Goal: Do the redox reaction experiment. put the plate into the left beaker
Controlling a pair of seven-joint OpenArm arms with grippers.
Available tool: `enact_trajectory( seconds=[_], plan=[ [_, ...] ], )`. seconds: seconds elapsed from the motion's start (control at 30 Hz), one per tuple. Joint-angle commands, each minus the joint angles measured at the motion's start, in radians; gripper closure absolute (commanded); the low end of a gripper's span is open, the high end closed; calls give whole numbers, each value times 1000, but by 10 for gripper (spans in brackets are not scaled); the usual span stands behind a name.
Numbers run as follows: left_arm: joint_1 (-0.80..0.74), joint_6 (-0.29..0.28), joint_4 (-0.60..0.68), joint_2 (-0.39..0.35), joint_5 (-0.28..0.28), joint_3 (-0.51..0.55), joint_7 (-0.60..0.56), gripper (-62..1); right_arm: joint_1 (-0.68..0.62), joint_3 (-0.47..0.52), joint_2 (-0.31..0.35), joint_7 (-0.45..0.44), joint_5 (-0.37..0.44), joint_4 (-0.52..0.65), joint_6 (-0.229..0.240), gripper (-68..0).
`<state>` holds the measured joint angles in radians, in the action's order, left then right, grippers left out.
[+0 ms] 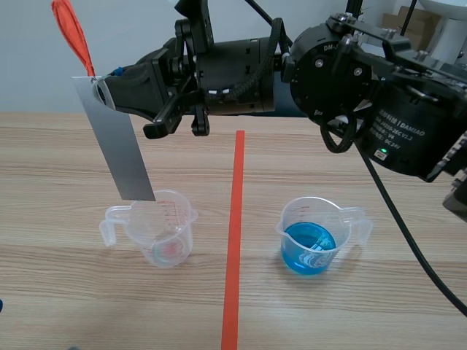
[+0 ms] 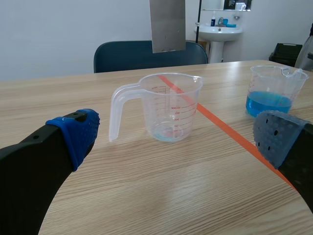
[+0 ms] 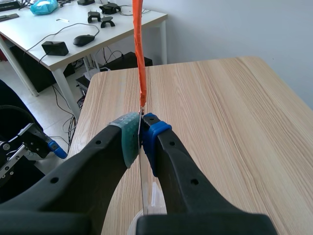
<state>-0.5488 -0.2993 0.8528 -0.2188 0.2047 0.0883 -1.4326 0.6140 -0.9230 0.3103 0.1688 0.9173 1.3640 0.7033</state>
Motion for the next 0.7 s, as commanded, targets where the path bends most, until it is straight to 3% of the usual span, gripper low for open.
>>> enact_trajectory(
  seconds=[0.0, 0.67],
  plan=[
    [1, -2, 18, 2, -5, 4, -14, -623, 12, 10, -6, -19, 18, 19, 1, -6],
    [1, -2, 18, 2, -5, 4, -14, -623, 12, 10, -6, -30, 18, 19, 0, -6]
  ],
)
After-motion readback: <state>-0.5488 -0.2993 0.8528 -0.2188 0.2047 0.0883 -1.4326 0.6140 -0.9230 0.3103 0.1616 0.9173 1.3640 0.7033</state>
